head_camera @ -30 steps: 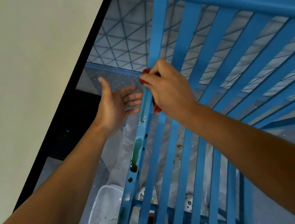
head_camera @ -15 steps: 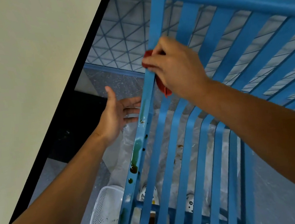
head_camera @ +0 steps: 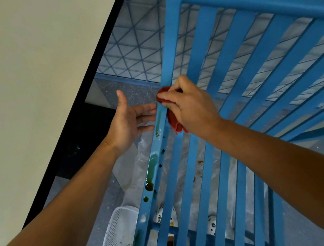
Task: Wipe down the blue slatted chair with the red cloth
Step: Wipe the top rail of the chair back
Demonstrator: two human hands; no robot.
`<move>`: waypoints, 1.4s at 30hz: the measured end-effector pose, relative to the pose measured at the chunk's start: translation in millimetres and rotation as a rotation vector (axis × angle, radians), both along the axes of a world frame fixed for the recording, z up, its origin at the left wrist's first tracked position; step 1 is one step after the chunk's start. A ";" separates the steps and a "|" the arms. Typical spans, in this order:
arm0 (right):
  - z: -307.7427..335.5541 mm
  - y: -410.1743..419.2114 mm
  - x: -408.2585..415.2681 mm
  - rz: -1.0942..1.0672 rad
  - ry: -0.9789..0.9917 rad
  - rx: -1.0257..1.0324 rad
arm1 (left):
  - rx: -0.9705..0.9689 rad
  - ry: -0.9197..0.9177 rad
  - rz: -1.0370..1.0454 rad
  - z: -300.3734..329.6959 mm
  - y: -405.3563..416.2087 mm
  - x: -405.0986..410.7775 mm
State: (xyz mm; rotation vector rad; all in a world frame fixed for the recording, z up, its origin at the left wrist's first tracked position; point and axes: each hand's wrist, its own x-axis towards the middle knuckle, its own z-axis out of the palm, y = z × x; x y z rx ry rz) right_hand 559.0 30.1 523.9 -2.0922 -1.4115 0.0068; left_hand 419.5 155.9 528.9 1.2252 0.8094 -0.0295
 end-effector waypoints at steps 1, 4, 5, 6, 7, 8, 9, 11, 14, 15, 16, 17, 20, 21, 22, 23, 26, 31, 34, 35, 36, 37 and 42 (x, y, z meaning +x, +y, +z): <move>-1.1 -2.1 -3.4 0.016 0.003 -0.018 | 0.011 0.002 -0.006 1.0 -0.9 0.3; -0.7 -4.6 -7.3 0.053 0.021 -0.078 | 0.051 0.011 -0.015 0.9 -1.9 0.7; 0.8 -4.1 -5.2 0.049 0.034 -0.099 | 0.061 0.013 -0.020 2.1 -2.1 2.3; 1.0 -2.3 -3.9 0.050 0.042 -0.126 | 0.060 0.016 -0.018 2.7 -1.9 2.9; 3.5 -0.9 -2.0 0.047 0.036 -0.138 | 0.061 0.015 -0.016 4.8 -1.9 4.8; 7.3 0.1 0.2 0.038 0.014 -0.127 | 0.063 0.008 -0.010 7.8 -2.4 7.8; 11.0 2.2 3.4 0.025 -0.006 -0.099 | 0.065 0.000 0.000 10.5 -1.6 10.7; 24.1 7.0 12.4 -0.033 -0.011 -0.046 | 0.068 -0.023 0.008 17.4 0.3 17.6; 46.1 19.0 29.2 -0.109 -0.019 -0.010 | 0.069 -0.037 0.008 24.2 4.8 27.7; 51.9 22.2 33.9 -0.125 -0.021 0.000 | 0.073 -0.035 0.010 26.1 5.6 31.0; 55.8 24.6 36.8 -0.136 -0.022 0.009 | 0.073 -0.036 0.011 27.5 6.7 33.4; 57.5 25.7 38.3 -0.142 -0.024 0.019 | 0.069 -0.039 0.012 28.1 7.5 35.5; 51.7 24.2 33.4 -0.147 -0.014 0.027 | 0.041 -0.038 0.019 27.3 9.4 38.0; 47.4 22.7 29.9 -0.145 -0.005 0.016 | 0.030 -0.032 0.026 25.6 9.5 37.8; 43.1 21.0 25.5 -0.140 0.004 0.002 | 0.018 -0.026 0.039 23.9 9.6 36.9; 38.6 18.7 21.0 -0.135 0.012 -0.011 | 0.006 -0.023 0.046 22.1 9.3 35.3; 26.3 9.3 6.9 -0.108 0.018 -0.067 | -0.015 -0.025 0.034 18.2 8.0 31.4; 10.5 -10.5 -21.6 -0.023 0.093 -0.176 | -0.007 -0.006 0.028 14.2 3.8 21.9; 14.1 -9.7 -17.9 0.043 0.115 -0.246 | -0.008 0.015 0.014 11.1 3.2 16.9; 17.4 -7.2 -12.8 0.067 0.096 -0.279 | -0.007 0.022 0.008 10.4 3.1 15.3; 22.3 -4.6 -6.8 0.085 0.079 -0.304 | -0.003 0.027 0.000 9.9 2.8 14.0; 27.9 -1.8 -0.4 0.088 0.067 -0.309 | 0.003 0.032 -0.010 10.0 1.9 12.8; 51.3 15.4 27.6 -0.054 0.031 -0.180 | 0.030 0.033 -0.042 10.6 -2.2 7.1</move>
